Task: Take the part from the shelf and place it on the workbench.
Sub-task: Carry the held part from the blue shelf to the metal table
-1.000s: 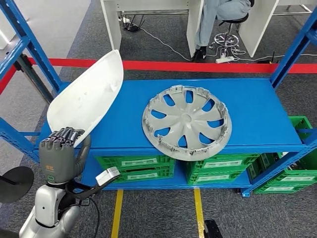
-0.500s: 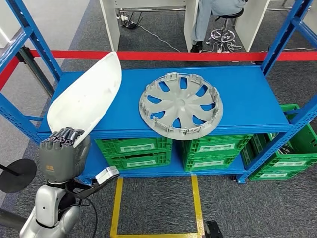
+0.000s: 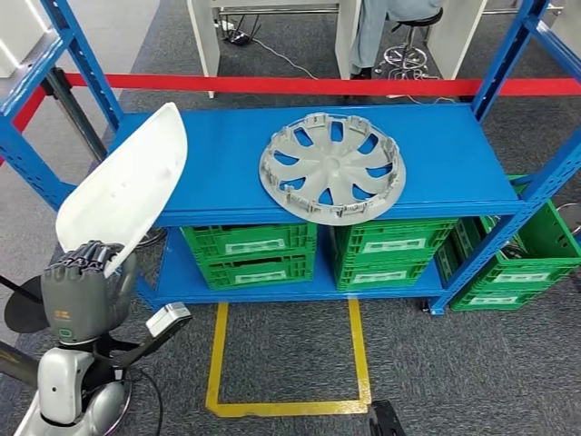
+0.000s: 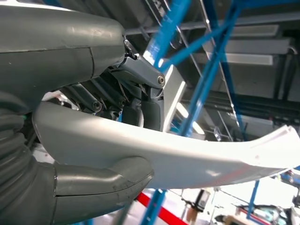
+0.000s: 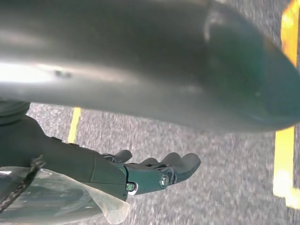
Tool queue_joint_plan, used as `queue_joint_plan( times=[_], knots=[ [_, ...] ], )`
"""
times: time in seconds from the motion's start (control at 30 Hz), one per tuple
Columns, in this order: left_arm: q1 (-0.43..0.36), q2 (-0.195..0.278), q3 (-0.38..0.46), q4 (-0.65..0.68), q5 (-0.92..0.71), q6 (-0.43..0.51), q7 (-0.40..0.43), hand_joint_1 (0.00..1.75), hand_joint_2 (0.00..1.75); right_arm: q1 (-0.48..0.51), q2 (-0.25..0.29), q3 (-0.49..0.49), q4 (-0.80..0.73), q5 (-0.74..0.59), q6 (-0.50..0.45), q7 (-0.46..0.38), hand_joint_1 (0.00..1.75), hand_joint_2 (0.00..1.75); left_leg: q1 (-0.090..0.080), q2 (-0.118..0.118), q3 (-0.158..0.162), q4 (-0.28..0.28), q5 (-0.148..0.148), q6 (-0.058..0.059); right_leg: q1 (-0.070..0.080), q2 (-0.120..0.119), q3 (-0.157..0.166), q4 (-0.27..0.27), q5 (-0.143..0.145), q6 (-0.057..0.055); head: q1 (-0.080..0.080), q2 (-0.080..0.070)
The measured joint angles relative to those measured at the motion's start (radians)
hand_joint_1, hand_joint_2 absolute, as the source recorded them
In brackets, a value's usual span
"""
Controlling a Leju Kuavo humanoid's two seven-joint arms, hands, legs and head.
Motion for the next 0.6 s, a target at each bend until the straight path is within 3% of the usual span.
queue_joint_plan(
  times=[0.03,0.07,0.13,0.17,0.2,0.23,0.27,0.3,0.33,0.37,0.4,0.43,0.5,0.53,0.6],
  knots=[
    [0.003,0.0,0.007,-0.003,0.006,-0.004,-0.001,1.69,1.75,0.001,0.0,0.0,0.0,0.0,0.0,0.0,0.0,0.0,0.002,0.002,-0.01,-0.003,0.012,0.008,0.0,0.0,-0.009,0.014,-0.024,0.004,0.002,0.0],
    [0.006,0.0,0.013,-0.006,0.011,-0.009,-0.002,1.69,1.75,0.001,0.0,0.0,0.0,0.0,0.0,0.0,0.0,0.0,0.003,0.004,-0.022,-0.006,0.025,0.014,-0.001,0.001,-0.023,0.049,-0.067,0.008,0.003,0.0],
    [0.012,0.001,0.025,-0.009,0.017,-0.014,-0.003,1.69,1.75,0.001,0.0,0.0,0.0,0.0,0.0,0.0,0.0,0.0,0.001,0.007,-0.053,-0.004,0.048,0.022,-0.001,0.0,-0.056,0.173,-0.169,0.014,0.006,0.0],
    [0.016,0.001,0.03,-0.009,0.018,-0.016,-0.004,1.69,1.75,0.001,0.0,0.0,0.0,0.0,0.0,-0.001,0.0,0.0,-0.001,0.007,-0.07,-0.003,0.06,0.022,-0.001,0.0,-0.065,0.238,-0.196,0.016,0.006,0.0],
    [0.018,0.001,0.034,-0.01,0.019,-0.017,-0.004,1.69,1.75,0.001,0.0,0.0,0.0,0.0,0.0,-0.001,0.0,0.0,-0.002,0.007,-0.086,-0.002,0.072,0.022,-0.001,0.0,-0.065,0.283,-0.197,0.017,0.006,0.0],
    [0.02,0.002,0.038,-0.01,0.019,-0.018,-0.004,1.69,1.75,0.001,0.0,0.0,0.0,0.0,-0.001,-0.001,0.0,0.0,-0.004,0.008,-0.102,0.001,0.083,0.021,-0.001,0.0,-0.05,0.295,-0.175,0.017,0.007,0.0],
    [0.022,0.002,0.04,-0.01,0.02,-0.019,-0.004,1.69,1.75,0.0,0.0,0.0,0.0,0.0,-0.001,-0.001,0.0,0.0,-0.005,0.008,-0.117,0.004,0.093,0.02,0.0,0.0,-0.017,0.271,-0.141,0.014,0.007,0.0],
    [0.023,0.002,0.043,-0.011,0.02,-0.019,-0.004,1.69,1.75,-0.001,0.0,0.0,0.0,0.0,-0.001,-0.001,0.0,0.0,-0.005,0.008,-0.13,0.009,0.101,0.017,0.0,0.0,0.033,0.213,-0.116,0.011,0.007,0.0],
    [0.024,0.002,0.045,-0.013,0.021,-0.019,-0.005,1.69,1.75,-0.002,0.0,0.0,-0.001,0.0,-0.001,-0.001,0.0,0.0,-0.008,0.008,-0.142,0.016,0.109,0.014,0.001,0.0,0.096,0.131,-0.11,0.007,0.007,0.0],
    [0.024,0.002,0.048,-0.016,0.022,-0.019,-0.006,1.69,1.75,-0.004,0.0,0.0,-0.002,0.0,-0.001,-0.002,0.0,0.0,-0.009,0.008,-0.151,0.022,0.116,0.01,0.002,0.0,0.153,0.05,-0.121,0.003,0.006,0.0],
    [0.025,0.002,0.051,-0.019,0.023,-0.019,-0.007,1.69,1.75,-0.005,0.001,0.0,-0.003,0.001,-0.001,-0.003,0.0,0.0,-0.01,0.009,-0.158,0.027,0.124,0.006,0.004,0.001,0.19,-0.011,-0.138,0.001,0.005,0.0],
    [0.025,0.002,0.053,-0.021,0.024,-0.019,-0.008,1.69,1.75,-0.006,0.001,0.0,-0.004,0.002,-0.002,-0.005,0.0,0.0,-0.011,0.009,-0.163,0.028,0.134,0.002,0.006,0.002,0.208,-0.045,-0.151,-0.002,0.005,0.0],
    [0.03,0.002,0.058,-0.024,0.026,-0.02,-0.01,1.69,1.75,-0.003,0.003,0.0,-0.004,0.004,-0.004,-0.007,0.0,0.0,-0.008,0.008,-0.173,0.029,0.143,-0.008,0.005,0.001,0.194,-0.056,-0.143,-0.015,0.006,0.0],
    [0.033,0.002,0.062,-0.025,0.027,-0.022,-0.01,1.69,1.75,-0.002,0.004,-0.001,-0.004,0.005,-0.007,-0.008,0.0,0.0,-0.007,0.006,-0.182,0.041,0.123,-0.014,0.004,-0.001,0.185,-0.056,-0.132,-0.024,0.006,0.0],
    [0.04,0.002,0.07,-0.026,0.029,-0.026,-0.012,1.69,1.75,-0.001,0.005,-0.001,-0.004,0.011,-0.013,-0.01,0.0,0.0,-0.001,0.003,-0.207,0.125,0.029,-0.027,0.001,-0.005,0.16,-0.053,-0.107,-0.039,0.003,0.0]
  ],
)
